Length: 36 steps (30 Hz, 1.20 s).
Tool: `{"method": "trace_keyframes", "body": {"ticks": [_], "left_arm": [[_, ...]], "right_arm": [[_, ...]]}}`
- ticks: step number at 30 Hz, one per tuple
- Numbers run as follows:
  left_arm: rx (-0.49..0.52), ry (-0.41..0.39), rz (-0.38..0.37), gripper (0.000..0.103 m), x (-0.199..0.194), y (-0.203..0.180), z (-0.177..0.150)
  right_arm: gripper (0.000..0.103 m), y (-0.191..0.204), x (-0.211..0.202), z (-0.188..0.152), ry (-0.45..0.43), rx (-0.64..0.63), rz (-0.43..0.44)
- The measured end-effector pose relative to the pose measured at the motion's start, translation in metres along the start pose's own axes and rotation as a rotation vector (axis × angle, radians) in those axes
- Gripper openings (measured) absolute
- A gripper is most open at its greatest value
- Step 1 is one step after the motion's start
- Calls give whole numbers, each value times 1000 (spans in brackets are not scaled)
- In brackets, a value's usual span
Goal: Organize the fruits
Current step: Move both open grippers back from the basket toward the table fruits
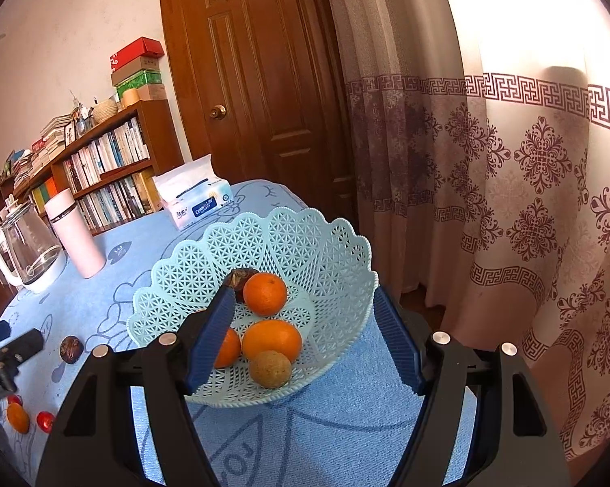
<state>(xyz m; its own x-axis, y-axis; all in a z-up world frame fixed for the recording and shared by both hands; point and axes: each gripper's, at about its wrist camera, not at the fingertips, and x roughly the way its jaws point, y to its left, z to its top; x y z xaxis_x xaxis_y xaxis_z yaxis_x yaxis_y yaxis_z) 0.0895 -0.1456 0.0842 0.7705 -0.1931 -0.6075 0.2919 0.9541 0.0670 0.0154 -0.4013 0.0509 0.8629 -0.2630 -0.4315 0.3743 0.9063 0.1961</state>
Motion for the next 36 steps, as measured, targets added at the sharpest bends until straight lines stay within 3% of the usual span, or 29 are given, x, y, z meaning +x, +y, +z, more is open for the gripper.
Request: {"method": "trace_keyframes", "body": {"ticks": [17, 36], "left_arm": [[-134, -9, 147, 92, -42, 90, -23], [-174, 95, 188, 92, -45, 110, -66]], "right_arm": [[72, 1, -4, 0, -22, -5, 14], [72, 21, -10, -6, 22, -58, 121]]}}
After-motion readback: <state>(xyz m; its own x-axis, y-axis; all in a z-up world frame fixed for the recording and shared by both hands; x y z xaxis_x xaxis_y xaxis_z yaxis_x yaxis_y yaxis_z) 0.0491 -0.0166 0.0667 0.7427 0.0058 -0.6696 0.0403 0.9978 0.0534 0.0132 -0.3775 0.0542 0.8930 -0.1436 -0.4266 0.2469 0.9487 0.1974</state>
